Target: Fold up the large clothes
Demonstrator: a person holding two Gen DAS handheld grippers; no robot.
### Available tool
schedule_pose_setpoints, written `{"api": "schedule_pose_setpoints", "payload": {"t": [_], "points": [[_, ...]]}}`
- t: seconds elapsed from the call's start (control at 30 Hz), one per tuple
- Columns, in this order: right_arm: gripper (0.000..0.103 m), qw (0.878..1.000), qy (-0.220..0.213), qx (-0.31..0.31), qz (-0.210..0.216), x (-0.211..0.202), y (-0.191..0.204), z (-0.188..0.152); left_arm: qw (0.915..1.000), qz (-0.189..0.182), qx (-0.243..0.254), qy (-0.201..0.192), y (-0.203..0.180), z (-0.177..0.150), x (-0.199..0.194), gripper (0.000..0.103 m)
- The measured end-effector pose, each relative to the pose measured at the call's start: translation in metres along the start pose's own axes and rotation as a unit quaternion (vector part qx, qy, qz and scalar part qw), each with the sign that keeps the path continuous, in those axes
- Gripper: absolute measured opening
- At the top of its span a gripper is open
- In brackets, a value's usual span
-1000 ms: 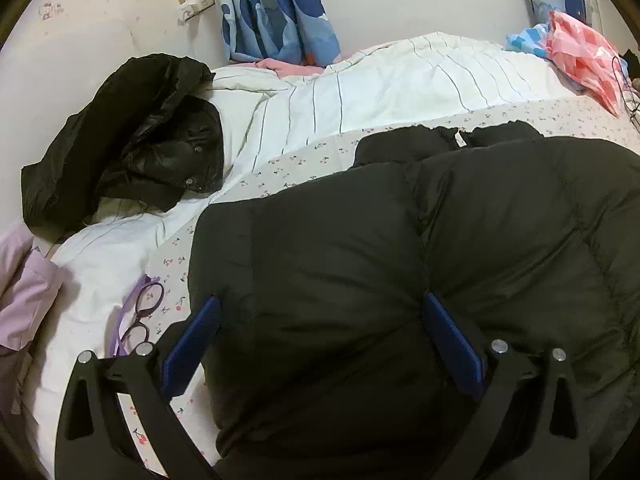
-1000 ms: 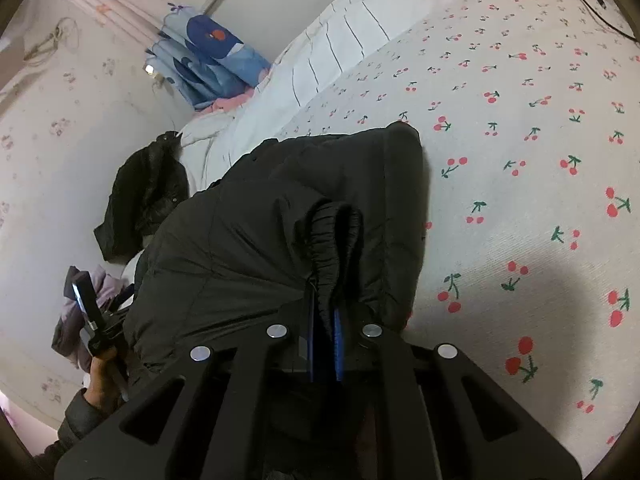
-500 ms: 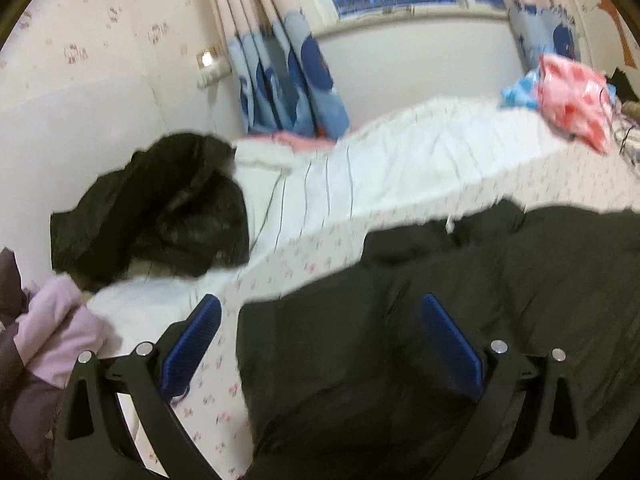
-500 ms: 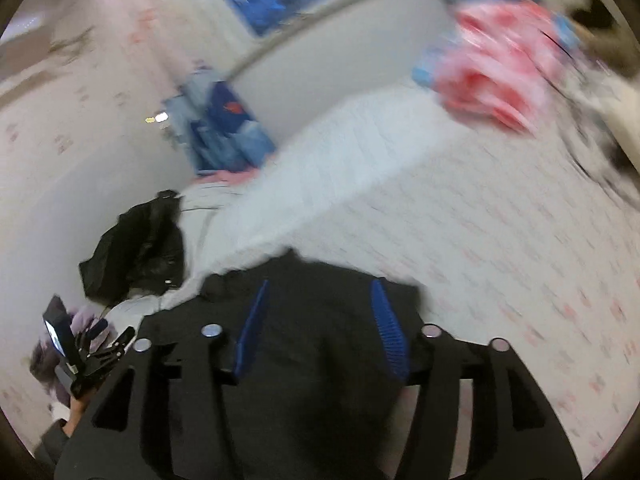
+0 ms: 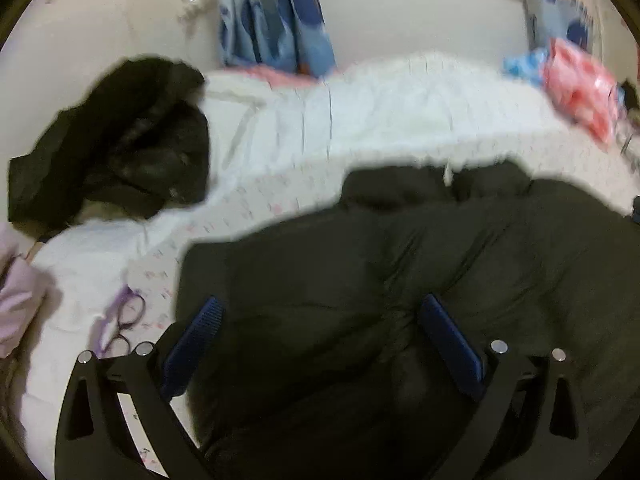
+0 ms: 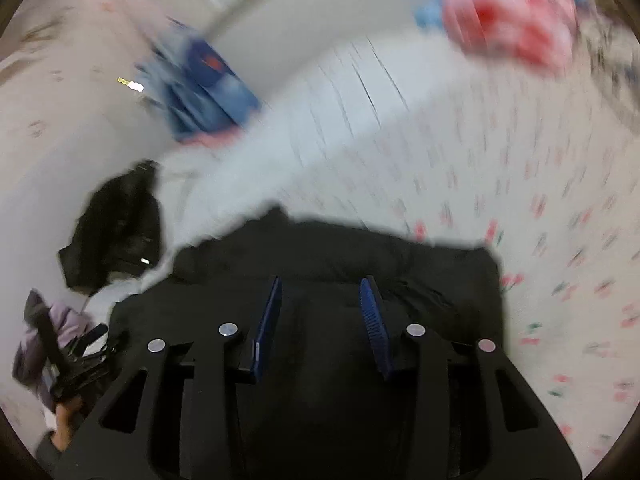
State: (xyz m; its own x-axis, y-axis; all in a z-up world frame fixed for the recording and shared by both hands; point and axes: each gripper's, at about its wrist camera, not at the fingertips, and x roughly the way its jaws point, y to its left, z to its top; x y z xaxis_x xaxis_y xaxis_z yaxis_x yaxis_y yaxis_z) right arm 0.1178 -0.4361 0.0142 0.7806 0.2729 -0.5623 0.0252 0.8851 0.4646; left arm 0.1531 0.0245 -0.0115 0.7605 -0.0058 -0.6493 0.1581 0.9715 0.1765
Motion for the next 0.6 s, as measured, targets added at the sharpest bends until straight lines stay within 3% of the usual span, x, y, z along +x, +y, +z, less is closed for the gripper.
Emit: {"api": "schedule_pose_setpoints", "payload": {"t": [0.07, 0.1, 0.13, 0.2, 0.33, 0.4, 0.47, 0.53, 0.57, 0.6], "points": [[0.049, 0.999, -0.007, -0.026, -0.024, -0.012, 0.008, -0.008, 0.9998, 0.0, -0.01, -0.018, 0.006, -0.002, -0.011, 0.096], [0.049, 0.998, 0.02, -0.034, -0.043, -0.004, 0.004, -0.015, 0.9997, -0.003, -0.018, -0.016, 0.008, -0.005, -0.01, 0.096], [0.048, 0.997, 0.043, -0.034, -0.053, 0.006, -0.002, -0.021, 0.9997, -0.003, -0.023, 0.0, 0.011, -0.009, -0.002, 0.096], [0.047, 0.995, 0.086, -0.013, -0.048, 0.029, -0.026, -0.036, 0.9969, -0.023, -0.026, 0.07, 0.013, -0.02, 0.027, 0.097], [0.046, 0.996, 0.069, -0.015, -0.046, 0.009, -0.014, -0.026, 0.9957, -0.027, -0.055, 0.069, 0.025, -0.022, 0.022, 0.097], [0.047, 0.998, 0.033, -0.051, -0.035, -0.019, 0.003, -0.026, 0.9967, -0.031, -0.068, 0.032, 0.032, -0.02, 0.003, 0.097], [0.048, 0.993, 0.033, -0.097, -0.055, -0.028, 0.014, -0.036, 0.997, -0.019, -0.067, 0.032, 0.036, -0.023, 0.003, 0.097], [0.048, 0.985, 0.092, -0.119, -0.089, -0.005, 0.009, -0.055, 0.9948, -0.021, -0.053, 0.084, 0.033, -0.031, 0.028, 0.098], [0.048, 0.985, 0.107, -0.108, -0.08, 0.006, 0.001, -0.061, 0.9914, -0.048, -0.053, 0.109, 0.033, -0.036, 0.041, 0.098], [0.048, 0.987, 0.108, -0.09, -0.077, 0.009, -0.006, -0.061, 0.9909, -0.052, -0.06, 0.109, 0.036, -0.035, 0.042, 0.097]]}}
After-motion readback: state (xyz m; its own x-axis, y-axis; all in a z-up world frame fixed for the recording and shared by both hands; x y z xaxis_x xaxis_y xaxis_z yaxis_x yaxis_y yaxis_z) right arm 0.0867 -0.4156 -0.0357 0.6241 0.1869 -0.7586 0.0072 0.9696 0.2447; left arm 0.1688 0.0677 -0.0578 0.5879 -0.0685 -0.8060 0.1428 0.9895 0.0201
